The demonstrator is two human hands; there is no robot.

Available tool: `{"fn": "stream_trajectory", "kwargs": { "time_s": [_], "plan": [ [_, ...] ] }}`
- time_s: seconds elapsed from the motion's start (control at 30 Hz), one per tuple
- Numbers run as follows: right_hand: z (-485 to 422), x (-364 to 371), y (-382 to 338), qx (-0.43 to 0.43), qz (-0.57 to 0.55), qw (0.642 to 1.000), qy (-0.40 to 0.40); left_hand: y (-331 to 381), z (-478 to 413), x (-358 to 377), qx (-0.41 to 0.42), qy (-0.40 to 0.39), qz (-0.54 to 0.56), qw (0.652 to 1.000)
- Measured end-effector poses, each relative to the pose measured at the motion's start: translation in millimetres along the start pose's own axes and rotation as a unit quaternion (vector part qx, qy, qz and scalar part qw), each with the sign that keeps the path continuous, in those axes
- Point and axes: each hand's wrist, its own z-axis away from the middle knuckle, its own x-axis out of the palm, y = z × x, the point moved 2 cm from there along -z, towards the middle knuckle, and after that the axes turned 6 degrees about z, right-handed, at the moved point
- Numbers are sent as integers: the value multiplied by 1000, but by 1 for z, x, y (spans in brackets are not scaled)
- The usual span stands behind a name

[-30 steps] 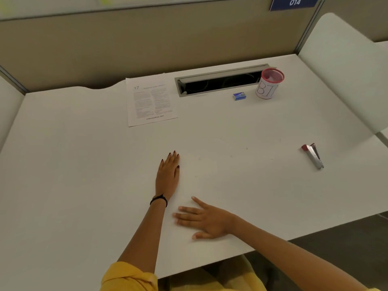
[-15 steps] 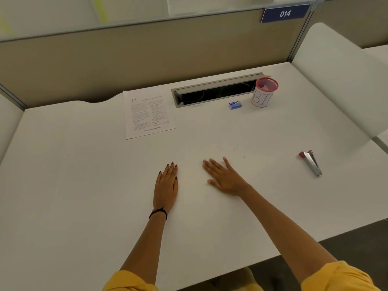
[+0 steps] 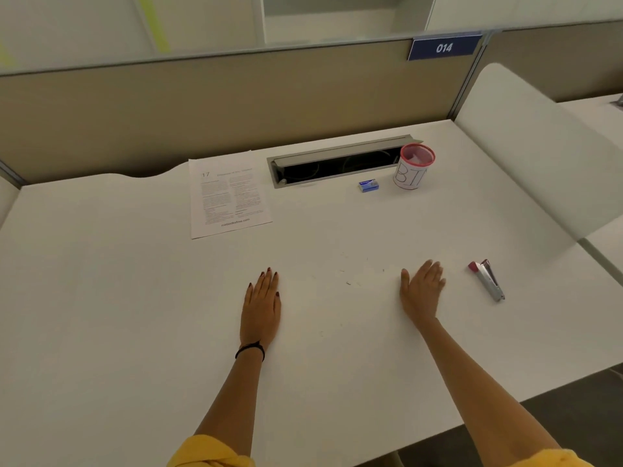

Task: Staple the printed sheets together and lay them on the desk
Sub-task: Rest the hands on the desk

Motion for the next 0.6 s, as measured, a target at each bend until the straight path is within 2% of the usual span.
{"fn": "stream_trajectory", "kwargs": {
  "time_s": [0.27, 0.4, 0.6],
  "plan": [
    [-40, -7, -5, -44, -17, 999, -3, 0, 0, -1, 1, 8, 13, 1000],
    [-44, -5, -15, -131, 0, 991, -41, 0, -2, -1, -2, 12, 13, 1000],
    [-14, 18, -63, -269, 53, 959, -74, -1, -11, -1, -5, 18, 10, 1000]
  ]
}}
